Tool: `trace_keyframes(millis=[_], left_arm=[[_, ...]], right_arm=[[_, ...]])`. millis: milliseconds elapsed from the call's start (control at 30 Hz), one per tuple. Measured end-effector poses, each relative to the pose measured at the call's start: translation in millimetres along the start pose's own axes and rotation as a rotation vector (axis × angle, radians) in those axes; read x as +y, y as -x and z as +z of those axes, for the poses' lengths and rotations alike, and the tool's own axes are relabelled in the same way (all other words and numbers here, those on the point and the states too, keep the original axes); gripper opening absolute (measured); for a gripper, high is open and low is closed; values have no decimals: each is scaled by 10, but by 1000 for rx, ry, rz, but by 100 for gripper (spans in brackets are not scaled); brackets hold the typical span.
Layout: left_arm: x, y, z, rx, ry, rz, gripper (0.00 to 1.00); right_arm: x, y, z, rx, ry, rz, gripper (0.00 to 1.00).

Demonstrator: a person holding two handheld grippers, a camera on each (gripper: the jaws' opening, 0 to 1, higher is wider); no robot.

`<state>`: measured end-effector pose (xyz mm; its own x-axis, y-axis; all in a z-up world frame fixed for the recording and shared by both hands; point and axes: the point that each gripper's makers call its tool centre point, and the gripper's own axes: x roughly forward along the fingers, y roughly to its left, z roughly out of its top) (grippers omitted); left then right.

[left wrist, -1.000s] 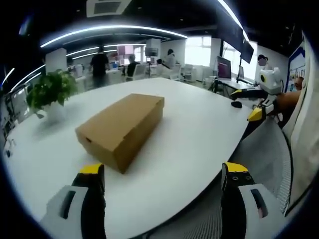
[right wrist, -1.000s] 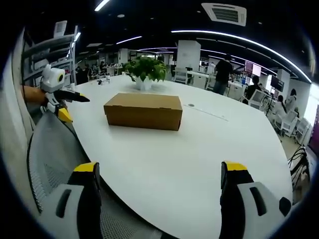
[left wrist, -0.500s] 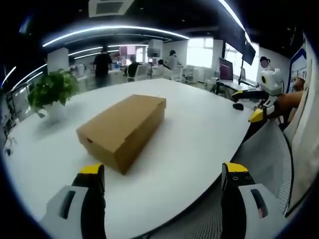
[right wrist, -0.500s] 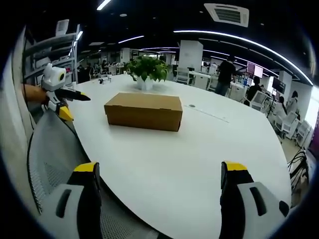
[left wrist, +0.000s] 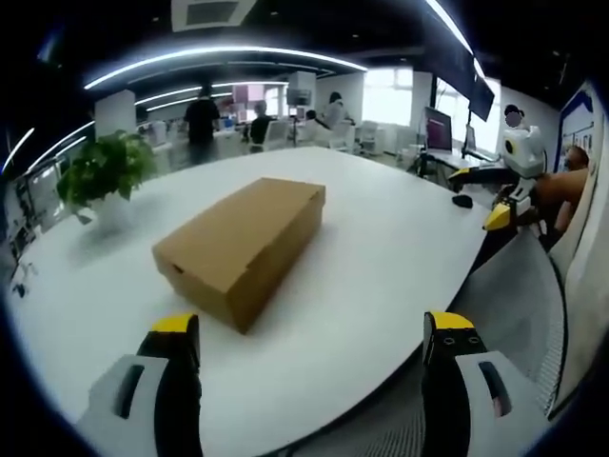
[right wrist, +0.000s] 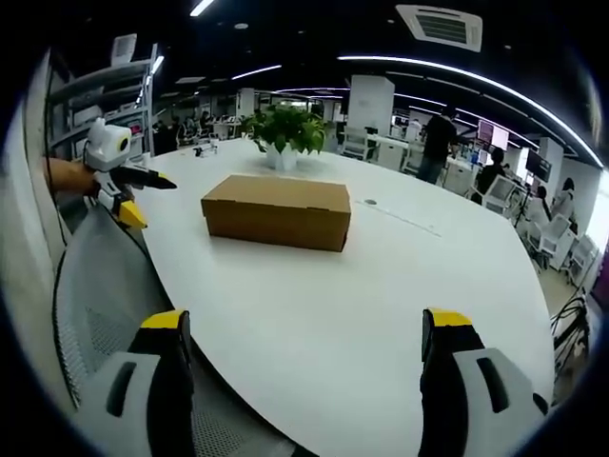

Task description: Operate the shoe box by opening the lid, removing the specified soft item, and placing it in the target area until the item is outside and the box remains undamaged.

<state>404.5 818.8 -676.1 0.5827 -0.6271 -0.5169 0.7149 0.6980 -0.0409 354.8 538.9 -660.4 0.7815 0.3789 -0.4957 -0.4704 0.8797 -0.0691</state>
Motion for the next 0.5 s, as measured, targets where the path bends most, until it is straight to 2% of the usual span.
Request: trace_keyframes(millis=[300, 500], left_arm=[[61, -22, -51, 17, 9, 39, 100], [170, -56, -109, 24, 20, 65, 100]], right_arm=[[-35, -56, 16, 17, 27, 40, 96], [-93, -103, 38, 26, 44, 63, 96]])
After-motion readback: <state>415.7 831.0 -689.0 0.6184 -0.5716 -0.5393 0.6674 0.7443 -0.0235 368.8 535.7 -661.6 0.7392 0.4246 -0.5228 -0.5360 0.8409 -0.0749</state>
